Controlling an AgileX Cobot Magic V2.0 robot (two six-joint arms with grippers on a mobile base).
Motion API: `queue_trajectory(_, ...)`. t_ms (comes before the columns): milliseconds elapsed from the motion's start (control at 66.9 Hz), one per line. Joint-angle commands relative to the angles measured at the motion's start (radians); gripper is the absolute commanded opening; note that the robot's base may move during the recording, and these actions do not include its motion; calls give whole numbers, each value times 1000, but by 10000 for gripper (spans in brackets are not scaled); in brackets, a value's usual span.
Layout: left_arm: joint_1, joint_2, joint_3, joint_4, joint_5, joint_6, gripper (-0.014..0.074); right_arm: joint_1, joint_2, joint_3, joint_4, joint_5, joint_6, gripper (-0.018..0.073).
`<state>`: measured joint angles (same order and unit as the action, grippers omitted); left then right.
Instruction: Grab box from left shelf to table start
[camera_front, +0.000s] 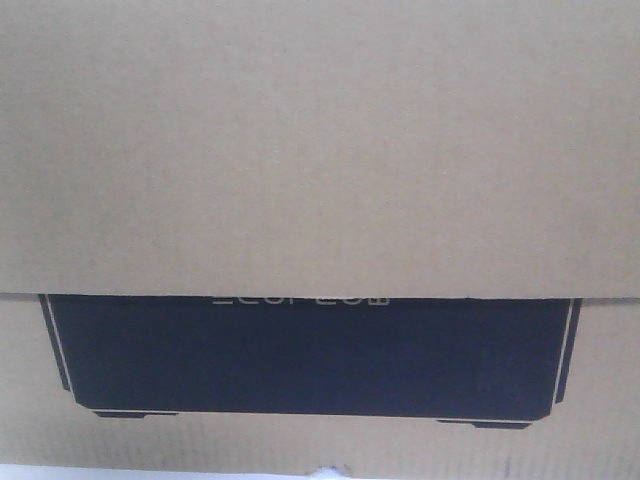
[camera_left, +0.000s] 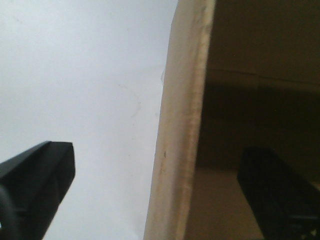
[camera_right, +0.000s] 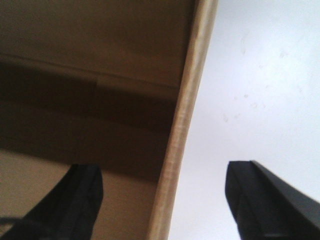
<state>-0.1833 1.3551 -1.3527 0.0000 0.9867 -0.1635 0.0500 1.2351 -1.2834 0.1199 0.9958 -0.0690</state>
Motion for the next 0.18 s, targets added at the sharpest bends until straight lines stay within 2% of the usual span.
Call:
queue_trajectory(0,-5,-87,-65,-6,5,26,566,-5,-79,-53,-5,-32,-9,560)
queue_trajectory(135,-5,-205,-35,0,-4,28,488,-5,-165,-44,-5,-12,-9,398)
queue_trajectory(164,-5,-245,-19,0,-18,28,447,-5,-187,-35,-5,-11,-9,332)
